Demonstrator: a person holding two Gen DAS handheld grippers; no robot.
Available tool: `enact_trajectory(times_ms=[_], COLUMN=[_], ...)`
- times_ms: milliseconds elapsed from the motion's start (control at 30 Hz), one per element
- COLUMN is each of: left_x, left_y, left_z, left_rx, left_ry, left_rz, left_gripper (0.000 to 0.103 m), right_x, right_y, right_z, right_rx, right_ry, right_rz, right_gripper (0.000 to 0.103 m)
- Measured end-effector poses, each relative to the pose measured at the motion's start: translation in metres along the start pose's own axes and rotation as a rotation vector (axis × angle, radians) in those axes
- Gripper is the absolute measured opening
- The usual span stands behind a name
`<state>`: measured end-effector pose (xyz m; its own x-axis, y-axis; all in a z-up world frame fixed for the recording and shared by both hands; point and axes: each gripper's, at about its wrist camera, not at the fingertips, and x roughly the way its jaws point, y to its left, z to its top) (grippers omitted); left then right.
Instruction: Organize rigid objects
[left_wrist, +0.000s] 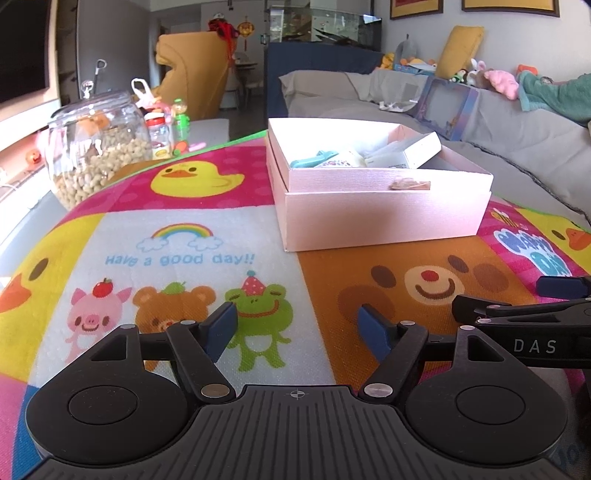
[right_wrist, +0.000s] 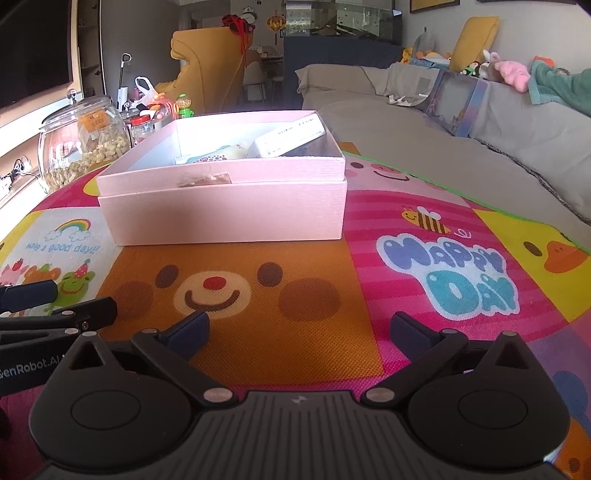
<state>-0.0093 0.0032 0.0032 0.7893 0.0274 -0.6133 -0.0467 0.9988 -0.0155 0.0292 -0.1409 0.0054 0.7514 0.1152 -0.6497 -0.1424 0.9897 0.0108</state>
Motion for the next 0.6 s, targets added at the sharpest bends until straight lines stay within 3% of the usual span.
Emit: enact_trajectory(times_ms=[600], left_x=[0.0003], left_y=[0.0001], left_z=[0.0005], left_rx=[0.001], left_ry=[0.000], left_rz=[0.000], left_gripper=[0.078], right_x=[0.0003], right_y=[0.0001], right_z=[0.0005], right_rx=[-0.004], right_ry=[0.001], right_rz=[-0.003], right_gripper=[0.103])
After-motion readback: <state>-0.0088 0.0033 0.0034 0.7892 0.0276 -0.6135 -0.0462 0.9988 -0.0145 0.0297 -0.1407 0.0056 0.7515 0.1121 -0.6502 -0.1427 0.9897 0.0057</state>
